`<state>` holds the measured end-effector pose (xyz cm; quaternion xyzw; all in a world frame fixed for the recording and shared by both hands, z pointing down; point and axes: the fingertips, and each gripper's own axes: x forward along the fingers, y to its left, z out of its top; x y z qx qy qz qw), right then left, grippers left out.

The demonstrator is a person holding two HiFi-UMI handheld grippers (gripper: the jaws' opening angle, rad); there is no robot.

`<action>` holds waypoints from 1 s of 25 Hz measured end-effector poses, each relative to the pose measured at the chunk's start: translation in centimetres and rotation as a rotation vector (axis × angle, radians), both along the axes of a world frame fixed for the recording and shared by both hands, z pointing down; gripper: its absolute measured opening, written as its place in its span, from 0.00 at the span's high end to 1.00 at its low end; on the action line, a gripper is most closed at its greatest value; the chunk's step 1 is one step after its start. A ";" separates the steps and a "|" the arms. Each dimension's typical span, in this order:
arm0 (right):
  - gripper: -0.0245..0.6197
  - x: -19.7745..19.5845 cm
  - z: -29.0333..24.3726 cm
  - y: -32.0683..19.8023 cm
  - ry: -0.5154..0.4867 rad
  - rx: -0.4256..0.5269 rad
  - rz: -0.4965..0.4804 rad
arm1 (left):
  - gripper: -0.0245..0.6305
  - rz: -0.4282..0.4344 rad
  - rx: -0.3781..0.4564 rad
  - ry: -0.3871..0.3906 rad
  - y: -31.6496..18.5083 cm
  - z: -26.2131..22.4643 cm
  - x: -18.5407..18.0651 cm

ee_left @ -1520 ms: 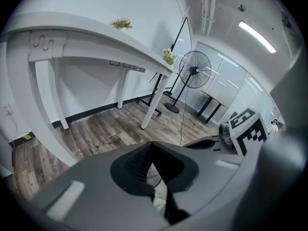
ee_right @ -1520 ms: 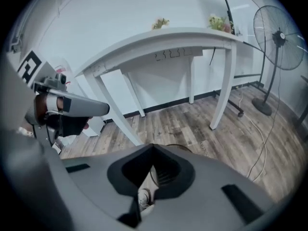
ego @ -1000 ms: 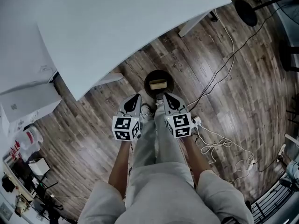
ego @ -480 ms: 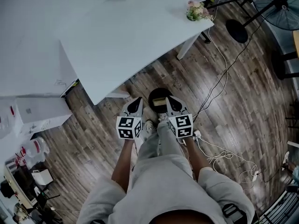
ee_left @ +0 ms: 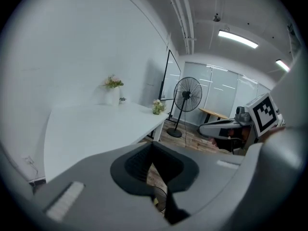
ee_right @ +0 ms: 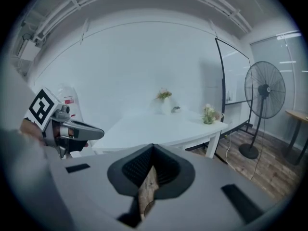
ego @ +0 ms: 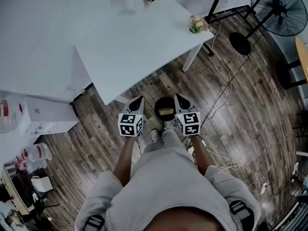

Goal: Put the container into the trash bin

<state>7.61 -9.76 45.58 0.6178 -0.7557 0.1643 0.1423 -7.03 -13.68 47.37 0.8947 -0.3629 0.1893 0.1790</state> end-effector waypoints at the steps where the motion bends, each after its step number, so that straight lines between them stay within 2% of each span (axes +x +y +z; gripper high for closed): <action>1: 0.94 0.1 -0.4 0.0 0.004 0.006 0.002 | 0.95 0.001 0.008 -0.001 -0.1 -0.5 -0.2; 5: 0.94 0.5 -2.0 0.4 0.014 0.025 0.012 | 0.95 0.000 0.039 -0.008 -0.3 -2.2 -0.8; 15: 0.94 1.6 -4.5 0.9 0.030 0.064 0.027 | 0.95 -0.065 0.076 0.012 -0.8 -4.9 -2.7; 25: 0.94 1.4 -4.3 1.5 0.033 0.055 0.038 | 0.95 -0.077 0.062 0.021 -0.1 -4.3 -3.4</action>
